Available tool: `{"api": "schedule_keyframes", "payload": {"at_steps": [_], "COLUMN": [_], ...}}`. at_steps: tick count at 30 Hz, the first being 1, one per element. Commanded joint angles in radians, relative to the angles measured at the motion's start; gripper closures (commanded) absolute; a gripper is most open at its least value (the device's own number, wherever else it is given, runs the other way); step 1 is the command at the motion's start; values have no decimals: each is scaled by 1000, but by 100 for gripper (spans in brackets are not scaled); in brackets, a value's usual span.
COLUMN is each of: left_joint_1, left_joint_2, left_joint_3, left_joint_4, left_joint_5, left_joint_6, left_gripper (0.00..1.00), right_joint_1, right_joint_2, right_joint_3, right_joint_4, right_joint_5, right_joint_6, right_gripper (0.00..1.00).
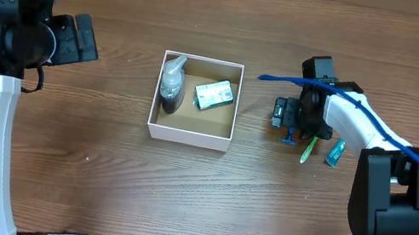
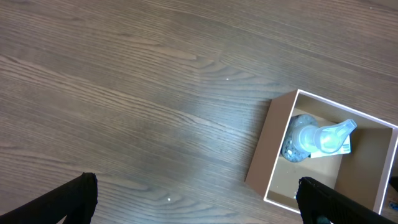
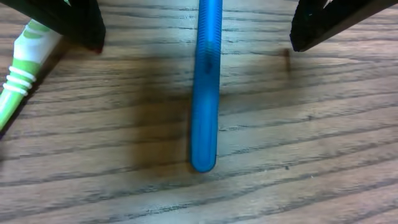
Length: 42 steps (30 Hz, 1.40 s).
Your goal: Pack container
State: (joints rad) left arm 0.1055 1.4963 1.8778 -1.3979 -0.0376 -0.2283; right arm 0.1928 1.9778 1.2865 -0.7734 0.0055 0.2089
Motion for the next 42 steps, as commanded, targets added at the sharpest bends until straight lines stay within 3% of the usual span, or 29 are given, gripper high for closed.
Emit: {"api": "schedule_keyframes", "payload": {"at_steps": [1,4,8,10,14,21,27,31,37,42], "left_joint_1": [3,3,3,3,3,3,3,3,3,3], "left_joint_2": [4,4,4,4,4,4,4,4,4,4], "left_joint_3": [-3,-3,-3,-3,-3,-3,-3,-3,-3,-3], "left_joint_4": [6,6,6,6,6,6,6,7,7,5], "left_joint_5": [13,13,13,13,13,13,13,13,12,12], "left_joint_6": [23,23,23,23,23,23,23,23,23,23], "left_gripper": [0,0,0,0,0,0,0,0,0,0], "right_joint_1": [3,3,3,3,3,3,4,27,259,414], "right_joint_2": [31,31,31,31,31,31,-2,-148,-381,-309], "right_joint_3": [9,9,9,9,9,9,69,220,308,289], "right_joint_4": [16,16,13,13,10,9,-69,-201,-134,-57], "right_joint_5": [-8,-8,-8,-8,-8,-7,-8,-8,-7,-7], "right_joint_6": [-3,-3,-3,-3,-3,-3,2,5,36,247], "right_gripper": [2,9,41,48,74,96,96,96,96,96]}}
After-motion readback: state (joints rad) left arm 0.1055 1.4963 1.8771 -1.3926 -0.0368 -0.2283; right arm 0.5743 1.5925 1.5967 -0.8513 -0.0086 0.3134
